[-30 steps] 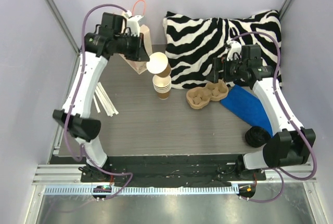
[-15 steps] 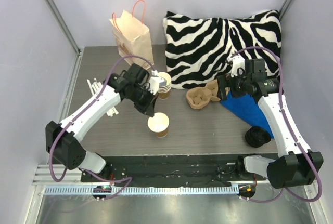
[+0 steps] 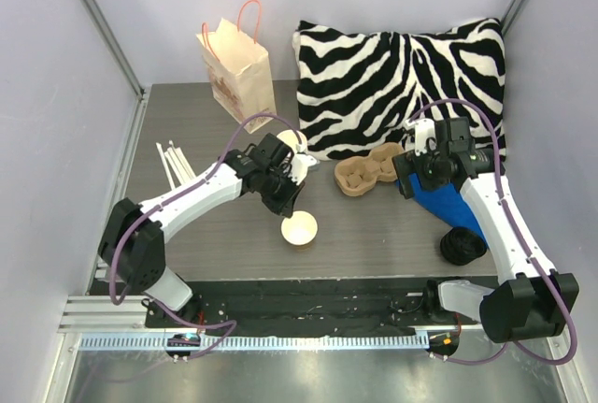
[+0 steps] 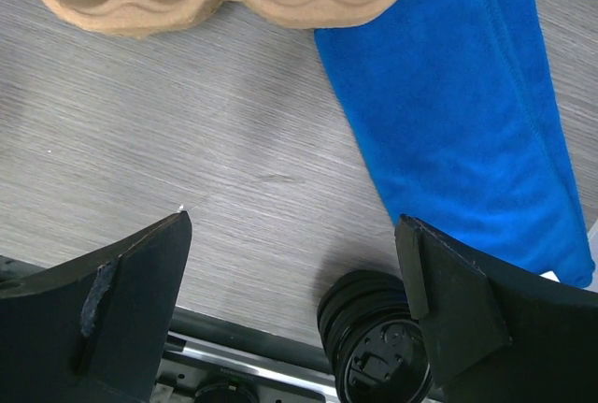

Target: Pack the takeout coffee

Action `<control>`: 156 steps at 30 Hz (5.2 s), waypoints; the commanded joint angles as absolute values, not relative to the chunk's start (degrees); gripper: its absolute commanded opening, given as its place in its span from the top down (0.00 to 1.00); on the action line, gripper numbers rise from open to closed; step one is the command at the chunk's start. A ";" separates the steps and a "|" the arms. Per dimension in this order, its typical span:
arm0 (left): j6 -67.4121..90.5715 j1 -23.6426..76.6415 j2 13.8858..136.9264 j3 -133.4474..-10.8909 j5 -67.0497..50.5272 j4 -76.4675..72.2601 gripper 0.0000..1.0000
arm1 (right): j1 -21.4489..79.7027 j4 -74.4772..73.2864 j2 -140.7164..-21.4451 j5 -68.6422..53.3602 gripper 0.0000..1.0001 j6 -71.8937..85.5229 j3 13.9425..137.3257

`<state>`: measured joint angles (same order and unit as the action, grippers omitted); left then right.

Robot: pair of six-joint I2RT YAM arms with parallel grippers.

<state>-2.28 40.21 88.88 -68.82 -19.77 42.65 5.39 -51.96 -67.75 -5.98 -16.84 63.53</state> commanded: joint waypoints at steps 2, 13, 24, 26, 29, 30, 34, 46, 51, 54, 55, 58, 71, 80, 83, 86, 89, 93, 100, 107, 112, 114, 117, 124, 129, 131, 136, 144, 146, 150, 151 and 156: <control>-0.26 40.17 90.52 -69.96 -16.53 37.44 1.00 | 5.19 -51.59 -66.09 -3.52 0.00 -18.54 63.37; -0.62 40.17 90.88 -72.50 -15.11 39.99 0.54 | -2.98 -58.17 -66.71 -6.59 0.00 -25.13 67.93; -2.20 40.08 88.16 -82.35 -18.02 51.76 0.12 | -18.80 -72.06 -63.90 -5.19 0.00 -34.71 71.55; -2.29 40.08 87.72 -82.79 -18.28 53.08 0.11 | -22.22 -74.95 -63.55 -5.97 0.00 -36.55 70.84; -2.11 40.08 87.19 -83.23 -18.11 54.31 0.11 | -24.87 -77.86 -63.20 -7.03 0.00 -38.40 69.35; -2.11 40.08 87.10 -83.41 -18.11 54.66 0.11 | -25.40 -78.31 -62.76 -6.94 0.01 -38.84 68.91; -2.20 40.08 85.96 -83.41 -18.72 55.72 0.11 | -27.77 -81.64 -63.10 -7.56 0.04 -42.01 65.66; -2.46 39.99 87.27 -85.17 -20.12 57.66 0.11 | -45.15 -83.15 -67.58 -9.58 0.16 -51.68 62.14; -2.20 40.08 88.59 -86.31 -20.83 58.01 0.11 | -49.48 -77.79 -71.45 -9.76 0.29 -50.37 60.82; -2.11 40.08 89.03 -86.66 -20.92 58.01 0.11 | -49.57 -74.89 -72.33 -10.37 0.32 -48.00 59.68; -2.20 39.99 89.21 -86.57 -20.92 58.01 0.11 | -49.57 -74.45 -72.59 -11.42 0.33 -47.21 59.59; -1.93 40.08 89.38 -86.57 -20.83 58.01 0.11 | -49.57 -73.57 -74.00 -13.09 0.34 -44.30 60.03; -1.58 40.08 89.47 -86.13 -20.57 57.74 0.11 | -49.66 -66.18 -80.15 -12.48 0.44 -38.94 58.01; -1.67 40.08 89.30 -85.87 -20.48 57.57 0.12 | -49.66 -64.69 -82.70 -14.32 0.49 -37.35 57.22; -1.58 40.08 89.47 -85.96 -20.39 57.39 0.12 | -49.66 -64.78 -83.50 -15.03 0.53 -36.91 57.48; -1.67 40.08 89.38 -85.96 -20.13 57.39 0.12 | -49.66 -64.77 -84.02 -14.94 0.53 -36.56 57.83; -1.76 40.08 89.21 -85.61 -19.95 57.31 0.12 | -49.66 -64.78 -84.46 -14.94 0.57 -36.47 58.01; -1.85 40.08 88.86 -85.52 -19.78 57.30 0.12 | -49.66 -64.95 -85.08 -15.03 0.71 -36.39 58.09; -2.11 40.08 88.86 -85.17 -19.16 57.22 0.12 | -49.66 -66.62 -84.64 -15.12 0.89 -36.74 59.41; -2.37 40.08 88.86 -85.17 -19.33 57.04 0.12 | -49.66 -70.48 -82.36 -16.35 0.99 -38.05 63.71; -3.07 40.08 86.93 -85.08 -19.34 56.51 0.09 | -49.66 -73.91 -80.42 -19.93 0.99 -39.46 67.58; -3.86 40.08 86.05 -85.25 -19.34 56.34 0.06 | -49.66 -75.84 -80.25 -21.79 0.99 -40.16 70.30; -5.35 38.86 82.10 -84.56 -23.28 55.29 0.00 | -48.79 -80.22 -80.86 -27.76 0.99 -41.31 75.31; -4.93 37.09 72.78 -82.45 -26.19 51.42 0.00 | -36.08 -83.50 -83.67 -33.66 0.99 -37.28 84.46; -3.25 35.86 60.60 -71.49 -23.21 42.38 0.00 | -19.54 -76.14 -84.28 -37.61 0.99 -26.12 86.13; -5.70 35.77 55.84 -67.43 -22.68 38.95 0.00 | -10.93 -73.49 -84.90 -38.58 0.99 -21.74 86.31; -11.32 35.95 47.99 -63.89 -23.10 40.58 0.00 | 4.81 -68.56 -89.38 -40.59 0.99 -16.97 87.18; -29.94 41.04 48.34 -64.07 -24.78 39.47 0.00 | 21.60 -71.37 -95.36 -47.19 0.99 -17.58 89.74; -33.65 43.85 48.34 -63.46 -24.44 37.45 0.00 | 23.28 -71.37 -95.89 -49.12 0.99 -16.88 90.00; -40.50 50.26 48.51 -61.71 -20.75 33.84 0.00 | 27.33 -71.63 -96.15 -51.15 0.99 -16.08 90.18; -42.00 53.06 48.78 -61.35 -19.87 32.45 0.00 | 28.73 -71.72 -96.07 -51.24 0.99 -16.17 90.00; -42.72 58.97 52.81 -61.61 -18.28 31.99 0.03 | 31.20 -73.03 -97.20 -53.60 0.99 -17.05 90.09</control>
